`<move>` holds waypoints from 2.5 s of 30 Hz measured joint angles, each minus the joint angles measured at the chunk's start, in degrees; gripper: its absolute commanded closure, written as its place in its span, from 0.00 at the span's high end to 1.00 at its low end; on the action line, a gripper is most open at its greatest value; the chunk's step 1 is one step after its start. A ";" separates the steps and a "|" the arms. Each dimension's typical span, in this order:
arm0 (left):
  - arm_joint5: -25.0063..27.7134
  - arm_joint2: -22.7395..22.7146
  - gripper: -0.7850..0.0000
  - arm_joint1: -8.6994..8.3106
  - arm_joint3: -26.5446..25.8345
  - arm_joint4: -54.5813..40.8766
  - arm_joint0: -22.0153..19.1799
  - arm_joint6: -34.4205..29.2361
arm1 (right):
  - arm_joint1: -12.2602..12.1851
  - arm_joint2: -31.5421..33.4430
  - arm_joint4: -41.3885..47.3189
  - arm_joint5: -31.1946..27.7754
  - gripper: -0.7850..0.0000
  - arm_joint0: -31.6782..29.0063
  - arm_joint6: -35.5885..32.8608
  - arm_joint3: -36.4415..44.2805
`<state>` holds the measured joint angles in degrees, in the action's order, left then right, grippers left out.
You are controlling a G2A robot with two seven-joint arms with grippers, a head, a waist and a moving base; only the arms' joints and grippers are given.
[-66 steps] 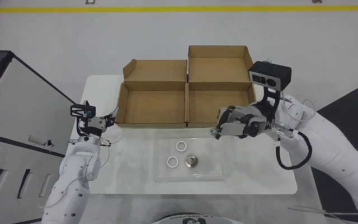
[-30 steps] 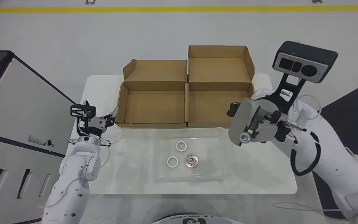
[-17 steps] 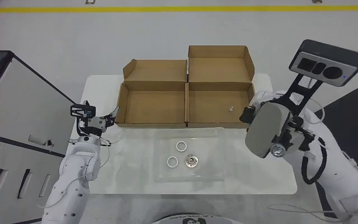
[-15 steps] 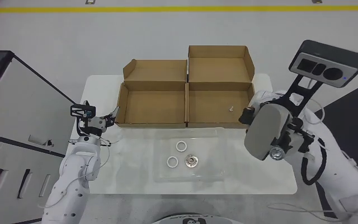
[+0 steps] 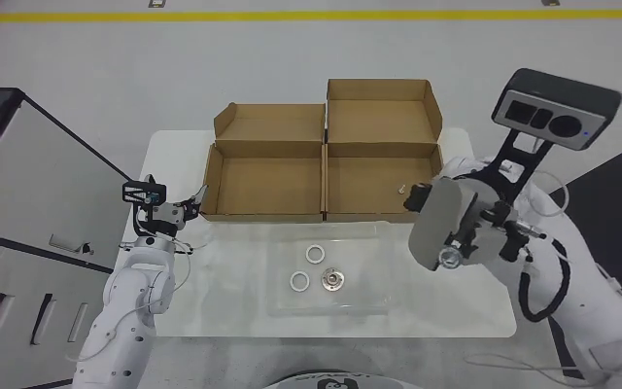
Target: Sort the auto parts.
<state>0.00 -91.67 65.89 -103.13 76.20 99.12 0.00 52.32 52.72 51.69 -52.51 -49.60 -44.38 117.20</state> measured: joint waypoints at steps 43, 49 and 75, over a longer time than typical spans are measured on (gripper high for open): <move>0.00 0.00 1.00 0.00 0.00 0.00 0.00 0.00 | 4.68 4.91 -2.73 9.23 0.00 -4.34 -0.40 1.28; 0.00 0.00 1.00 0.00 0.00 0.00 0.00 0.00 | 5.04 6.04 -6.30 12.40 0.00 -5.23 -0.21 1.89; 0.00 0.00 1.00 0.00 0.00 0.00 0.00 0.00 | 7.52 4.43 3.36 7.89 0.00 -5.17 -1.99 0.70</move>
<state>0.00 -91.67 65.89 -103.13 76.20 99.12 0.00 59.84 57.15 55.05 -44.63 -54.77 -46.38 117.90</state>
